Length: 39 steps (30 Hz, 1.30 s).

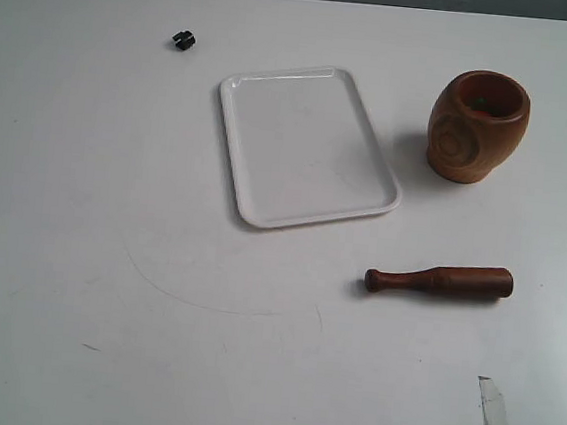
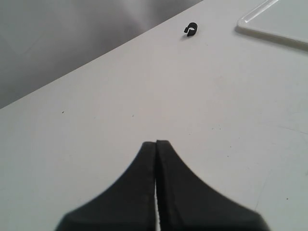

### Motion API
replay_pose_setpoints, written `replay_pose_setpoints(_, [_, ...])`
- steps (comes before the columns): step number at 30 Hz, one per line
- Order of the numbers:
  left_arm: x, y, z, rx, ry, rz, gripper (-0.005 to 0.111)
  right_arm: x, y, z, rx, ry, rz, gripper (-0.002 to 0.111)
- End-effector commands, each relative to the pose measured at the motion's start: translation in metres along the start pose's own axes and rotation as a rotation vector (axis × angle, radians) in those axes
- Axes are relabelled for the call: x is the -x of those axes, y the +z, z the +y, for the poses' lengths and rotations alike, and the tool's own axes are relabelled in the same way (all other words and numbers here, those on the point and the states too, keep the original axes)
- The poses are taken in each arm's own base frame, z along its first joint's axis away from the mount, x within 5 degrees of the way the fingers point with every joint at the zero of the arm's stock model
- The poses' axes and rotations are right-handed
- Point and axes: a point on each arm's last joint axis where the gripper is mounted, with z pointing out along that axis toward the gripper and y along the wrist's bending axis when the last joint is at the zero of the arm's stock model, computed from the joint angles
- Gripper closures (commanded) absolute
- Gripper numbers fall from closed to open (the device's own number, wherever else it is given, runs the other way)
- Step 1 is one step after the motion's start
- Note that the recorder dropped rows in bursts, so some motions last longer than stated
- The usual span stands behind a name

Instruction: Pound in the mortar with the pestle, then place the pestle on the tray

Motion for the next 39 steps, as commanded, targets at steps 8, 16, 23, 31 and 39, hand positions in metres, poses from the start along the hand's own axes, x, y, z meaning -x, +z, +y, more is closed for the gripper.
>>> replay_pose_setpoints(8, [0.000, 0.000, -0.001, -0.008, -0.012, -0.007, 0.107, 0.051, -0.018, 0.014, 0.247, 0.272, -0.584, 0.108])
replay_pose_setpoints(16, [0.000, 0.000, -0.001, -0.008, -0.012, -0.007, 0.107, 0.081, -0.055, 0.018, 0.276, 0.039, -1.129, 0.108])
replay_pose_setpoints(23, [0.000, 0.000, -0.001, -0.008, -0.012, -0.007, 0.107, 0.117, 0.015, 0.008, 0.081, 0.130, -0.455, 0.108])
replay_pose_setpoints(31, [0.000, 0.000, -0.001, -0.008, -0.012, -0.007, 0.107, 0.125, 0.104, 0.030, 0.142, 0.016, 0.312, 0.108])
replay_pose_setpoints(39, [0.000, 0.000, -0.001, -0.008, -0.012, -0.007, 0.107, 0.114, 0.144, 0.105, 0.597, -0.404, 0.829, 0.108])
